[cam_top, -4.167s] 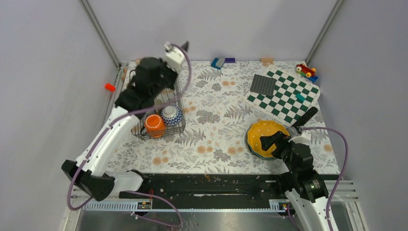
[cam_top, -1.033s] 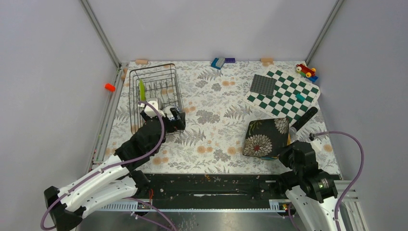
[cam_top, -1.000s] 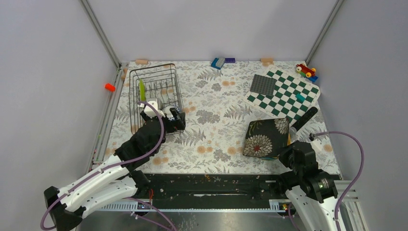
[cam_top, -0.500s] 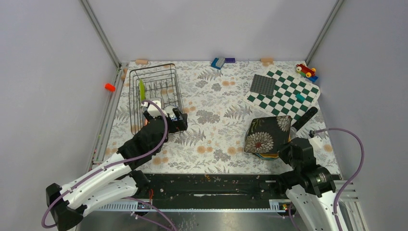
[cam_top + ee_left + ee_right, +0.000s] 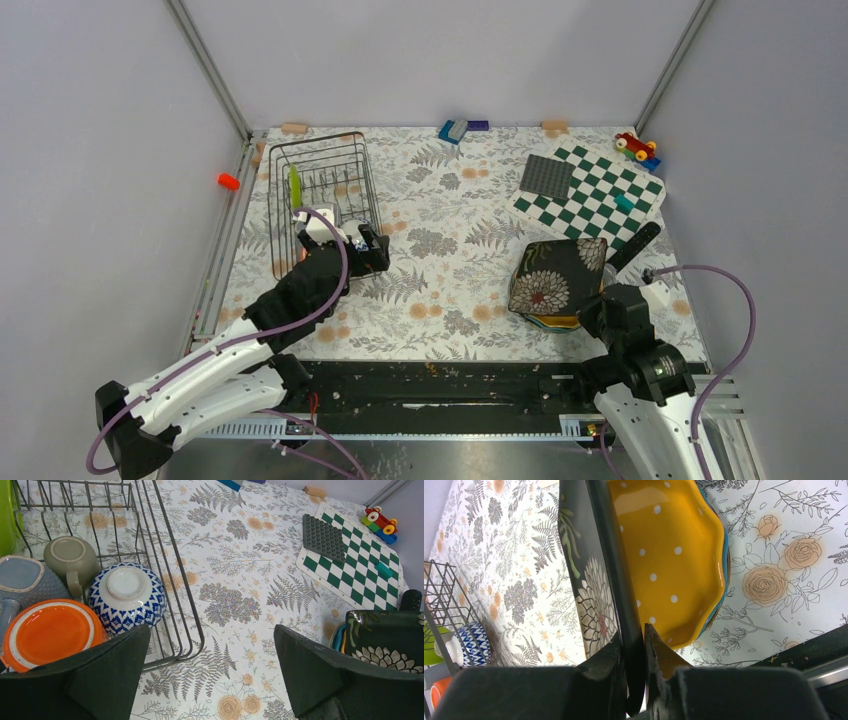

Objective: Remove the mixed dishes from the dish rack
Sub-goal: Place the plate at the center of the board.

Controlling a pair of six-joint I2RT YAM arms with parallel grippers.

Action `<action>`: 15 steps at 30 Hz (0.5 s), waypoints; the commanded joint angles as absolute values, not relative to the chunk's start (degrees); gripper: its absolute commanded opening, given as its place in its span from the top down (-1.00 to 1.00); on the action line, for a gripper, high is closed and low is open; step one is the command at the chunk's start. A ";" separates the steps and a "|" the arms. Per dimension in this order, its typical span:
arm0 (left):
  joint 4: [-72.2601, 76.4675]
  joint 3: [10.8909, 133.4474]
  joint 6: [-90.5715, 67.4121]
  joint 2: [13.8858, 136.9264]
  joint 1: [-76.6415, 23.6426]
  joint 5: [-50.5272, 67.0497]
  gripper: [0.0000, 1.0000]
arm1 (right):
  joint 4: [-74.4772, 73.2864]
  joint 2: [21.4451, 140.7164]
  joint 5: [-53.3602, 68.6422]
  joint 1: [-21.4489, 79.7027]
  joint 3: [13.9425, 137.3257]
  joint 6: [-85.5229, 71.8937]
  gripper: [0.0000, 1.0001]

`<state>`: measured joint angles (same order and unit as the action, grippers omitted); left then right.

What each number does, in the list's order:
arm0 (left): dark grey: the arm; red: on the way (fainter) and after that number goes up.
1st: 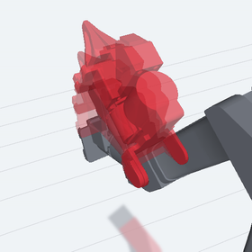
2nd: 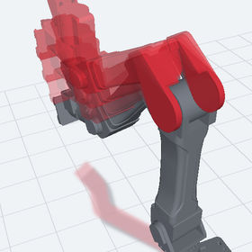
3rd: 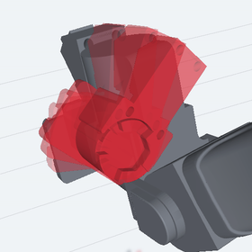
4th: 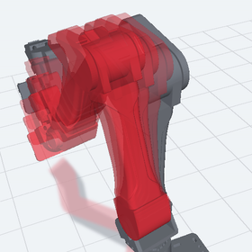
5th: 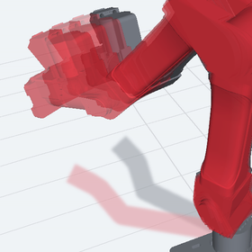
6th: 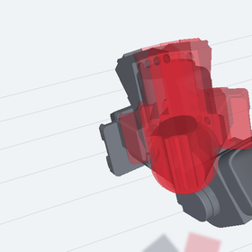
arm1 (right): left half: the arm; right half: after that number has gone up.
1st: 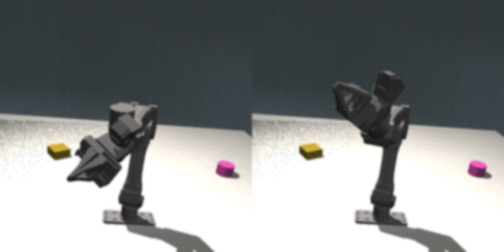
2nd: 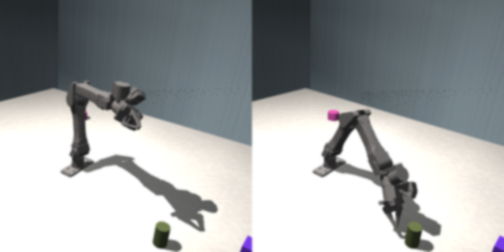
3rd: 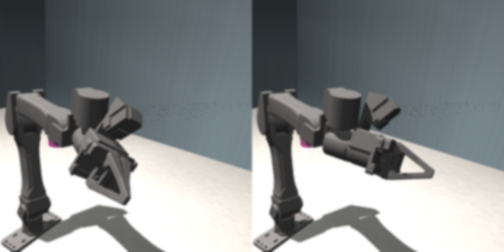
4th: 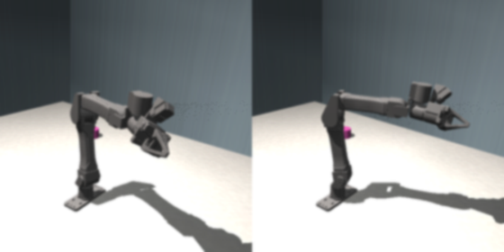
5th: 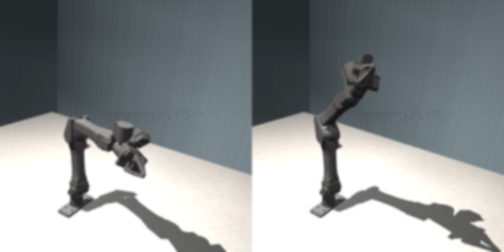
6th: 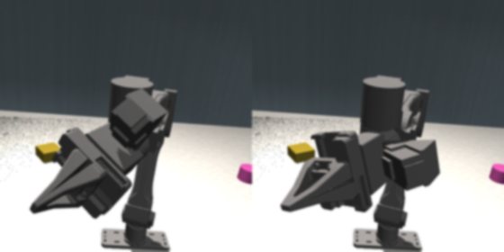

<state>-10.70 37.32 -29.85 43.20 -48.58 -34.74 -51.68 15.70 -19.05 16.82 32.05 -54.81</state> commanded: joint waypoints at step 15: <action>-9.72 38.98 -31.09 43.61 -48.73 -36.74 -0.97 | -44.39 17.20 -20.93 16.79 30.41 -56.03 0.72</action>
